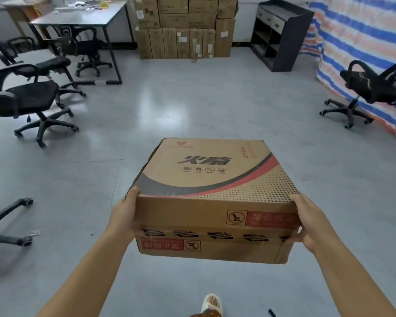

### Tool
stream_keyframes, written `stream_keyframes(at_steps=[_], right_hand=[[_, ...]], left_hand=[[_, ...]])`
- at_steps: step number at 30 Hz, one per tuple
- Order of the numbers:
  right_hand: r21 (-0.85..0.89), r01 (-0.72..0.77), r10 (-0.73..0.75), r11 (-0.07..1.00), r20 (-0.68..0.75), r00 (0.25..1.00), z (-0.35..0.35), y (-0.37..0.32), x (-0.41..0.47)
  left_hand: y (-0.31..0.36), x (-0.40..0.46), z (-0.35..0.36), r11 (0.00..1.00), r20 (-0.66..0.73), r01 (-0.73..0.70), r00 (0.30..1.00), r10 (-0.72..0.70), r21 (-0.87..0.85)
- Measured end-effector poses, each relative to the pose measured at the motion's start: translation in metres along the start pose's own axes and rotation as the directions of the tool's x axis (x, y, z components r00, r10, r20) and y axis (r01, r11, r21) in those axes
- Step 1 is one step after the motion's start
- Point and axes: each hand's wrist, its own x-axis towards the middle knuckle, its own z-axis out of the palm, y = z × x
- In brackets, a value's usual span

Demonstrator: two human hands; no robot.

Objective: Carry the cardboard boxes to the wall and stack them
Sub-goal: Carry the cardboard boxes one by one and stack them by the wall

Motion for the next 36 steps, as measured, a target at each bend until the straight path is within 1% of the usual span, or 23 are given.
stream_keyframes(at_steps=[6,12,15,20,23,26,29,36], right_hand=[[-0.024,0.028,-0.027,0.999,0.040,0.999,0.032,-0.070,0.089],[-0.025,0.048,-0.046,0.999,0.066,0.997,0.097,-0.123,0.181],[-0.013,0.042,-0.041,0.999,0.068,0.997,0.137,-0.154,0.227],[0.031,0.028,-0.029,0.999,0.045,0.999,0.198,-0.215,0.296],[0.058,0.015,-0.016,0.998,0.019,1.000,0.223,-0.245,0.331],[0.084,0.022,-0.020,0.996,-0.022,1.000,0.238,-0.274,0.368],[0.085,0.009,-0.005,0.996,-0.051,0.999,0.253,-0.302,0.409],[0.072,0.009,-0.008,0.997,-0.015,1.000,0.294,-0.376,0.541]], left_hand=[[0.050,0.055,0.054,0.999,-0.057,0.001,0.998,-0.003,-0.036],[0.114,0.139,0.096,0.998,-0.101,-0.041,0.994,0.037,-0.041],[0.158,0.191,0.118,0.997,-0.090,-0.043,0.995,0.037,-0.058],[0.249,0.271,0.157,0.997,-0.057,-0.075,0.996,0.074,-0.016],[0.294,0.314,0.185,0.996,-0.031,-0.084,0.996,0.084,0.001],[0.327,0.348,0.218,0.995,0.016,-0.102,0.995,0.101,0.018],[0.353,0.386,0.250,0.996,0.041,-0.088,0.995,0.086,0.031],[0.419,0.477,0.343,0.999,-0.001,-0.050,0.999,0.050,0.013]])
